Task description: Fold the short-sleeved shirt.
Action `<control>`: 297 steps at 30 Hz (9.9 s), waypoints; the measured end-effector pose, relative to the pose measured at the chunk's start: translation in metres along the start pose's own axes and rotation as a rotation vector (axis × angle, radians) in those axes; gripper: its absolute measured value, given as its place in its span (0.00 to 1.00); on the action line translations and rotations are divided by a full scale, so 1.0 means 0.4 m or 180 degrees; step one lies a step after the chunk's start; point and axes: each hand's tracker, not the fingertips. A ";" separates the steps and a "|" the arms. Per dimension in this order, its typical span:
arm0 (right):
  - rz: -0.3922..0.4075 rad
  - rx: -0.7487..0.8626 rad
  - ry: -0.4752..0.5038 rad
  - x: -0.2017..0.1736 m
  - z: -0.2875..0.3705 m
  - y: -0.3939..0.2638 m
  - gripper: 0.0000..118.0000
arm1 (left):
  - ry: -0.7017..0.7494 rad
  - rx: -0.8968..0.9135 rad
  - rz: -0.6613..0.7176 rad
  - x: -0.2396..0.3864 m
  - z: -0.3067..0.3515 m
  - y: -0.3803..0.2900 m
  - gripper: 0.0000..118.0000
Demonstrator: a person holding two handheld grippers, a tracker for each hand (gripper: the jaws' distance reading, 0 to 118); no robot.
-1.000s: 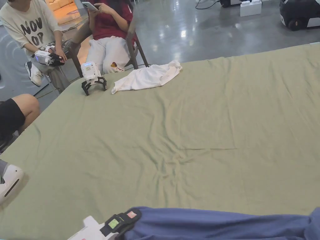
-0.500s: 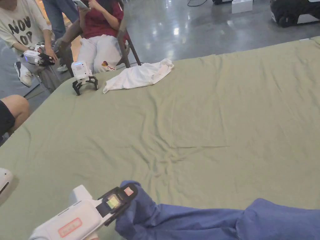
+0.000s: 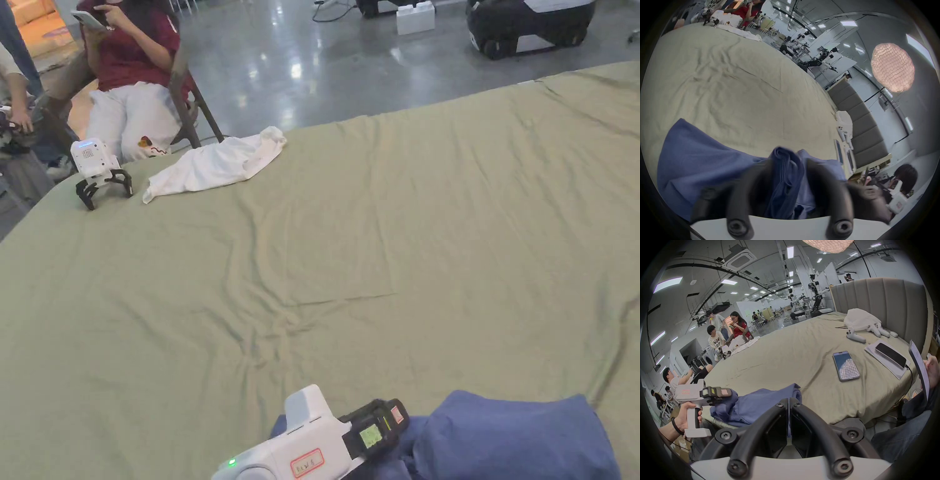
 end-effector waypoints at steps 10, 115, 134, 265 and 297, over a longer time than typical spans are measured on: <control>-0.0074 -0.0085 0.0001 0.003 -0.001 -0.021 0.00 | -0.0257 -0.0039 0.0320 -0.068 0.018 -0.032 0.00; -0.0043 -0.1530 0.0072 -0.071 -0.447 -0.030 0.00 | -0.0425 -0.0461 0.0548 -0.087 -0.097 -0.071 0.54; -0.0543 -0.0618 0.0903 -0.087 -0.267 0.023 0.00 | 0.0381 0.0467 0.0541 -0.377 0.452 0.245 0.27; 0.0551 0.0478 -0.0766 -0.276 -0.038 0.171 0.99 | 0.1276 0.1949 -0.1898 0.262 0.523 -0.018 0.94; 0.1162 0.0762 0.0100 -0.280 -0.090 0.183 0.99 | 0.1420 0.1880 -0.2001 0.259 0.445 0.006 0.94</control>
